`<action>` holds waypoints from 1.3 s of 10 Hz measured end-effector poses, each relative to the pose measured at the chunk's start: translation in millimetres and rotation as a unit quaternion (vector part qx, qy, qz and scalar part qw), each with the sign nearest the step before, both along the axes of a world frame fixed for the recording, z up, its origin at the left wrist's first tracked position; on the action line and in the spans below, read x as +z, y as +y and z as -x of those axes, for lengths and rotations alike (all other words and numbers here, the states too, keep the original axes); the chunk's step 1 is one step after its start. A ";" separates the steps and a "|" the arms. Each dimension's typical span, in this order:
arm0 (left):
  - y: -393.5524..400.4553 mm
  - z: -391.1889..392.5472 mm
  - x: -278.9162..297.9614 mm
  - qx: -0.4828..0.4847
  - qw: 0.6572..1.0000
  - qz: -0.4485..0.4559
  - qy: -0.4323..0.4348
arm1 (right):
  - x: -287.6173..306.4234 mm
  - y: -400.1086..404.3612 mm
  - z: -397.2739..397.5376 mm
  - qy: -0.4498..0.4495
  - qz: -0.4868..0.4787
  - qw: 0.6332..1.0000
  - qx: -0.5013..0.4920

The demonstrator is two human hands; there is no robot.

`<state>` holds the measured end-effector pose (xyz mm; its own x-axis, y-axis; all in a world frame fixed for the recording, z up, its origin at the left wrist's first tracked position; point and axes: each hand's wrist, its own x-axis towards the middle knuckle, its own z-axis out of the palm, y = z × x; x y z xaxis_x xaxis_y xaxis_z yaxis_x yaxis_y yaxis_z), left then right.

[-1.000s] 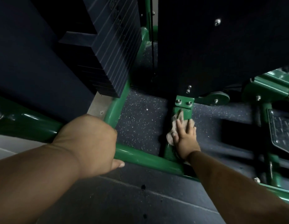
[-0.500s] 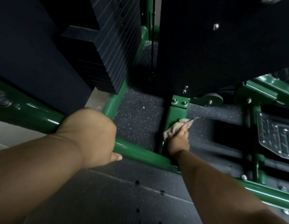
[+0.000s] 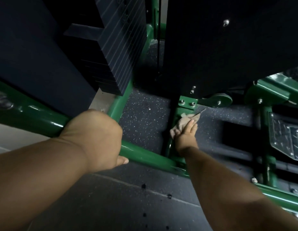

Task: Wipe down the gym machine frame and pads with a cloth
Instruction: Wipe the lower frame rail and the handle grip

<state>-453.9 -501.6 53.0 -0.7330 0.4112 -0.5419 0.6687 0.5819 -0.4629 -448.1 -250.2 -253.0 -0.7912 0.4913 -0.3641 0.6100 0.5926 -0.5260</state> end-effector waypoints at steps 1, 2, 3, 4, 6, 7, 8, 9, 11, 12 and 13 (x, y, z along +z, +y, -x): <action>-2.1 1.7 -0.7 0.004 1.000 -0.012 -0.013 | 13.6 -10.5 -21.1 -0.078 0.019 0.995 0.055; -1.1 -0.3 -0.7 -0.001 1.000 0.006 -0.012 | 14.4 11.6 -8.2 -0.169 -0.003 0.977 0.132; -1.5 0.9 -0.6 -0.001 1.000 -0.002 -0.009 | 25.7 41.8 35.3 -0.052 -0.102 0.991 0.069; -1.7 1.3 -0.8 -0.005 1.000 0.003 -0.012 | 42.7 49.9 68.2 0.070 -0.174 0.981 0.059; 0.0 1.0 1.4 -0.006 1.000 0.007 -0.013 | 23.8 40.9 109.3 -0.007 -0.225 0.946 0.235; 0.3 1.3 0.1 -0.011 1.000 0.006 -0.008 | 18.4 41.2 91.8 0.007 -0.246 0.939 0.239; -0.6 1.4 -0.4 -0.014 1.000 0.003 -0.005 | 10.7 47.2 57.9 -0.029 -0.241 0.936 0.256; -0.8 0.6 -1.1 -0.019 1.000 0.000 -0.002 | 6.7 47.6 44.9 -0.039 -0.223 0.947 0.229; 1.4 0.5 0.9 -0.019 1.000 0.014 0.006 | 33.7 39.6 94.0 -0.074 -0.170 0.965 0.185; 2.2 1.1 0.6 -0.010 1.000 0.008 0.003 | 42.0 39.2 99.8 -0.090 -0.210 0.941 0.251; 3.0 0.3 2.3 -0.009 1.000 0.007 0.003 | 38.9 50.6 101.5 -0.076 -0.347 0.871 0.339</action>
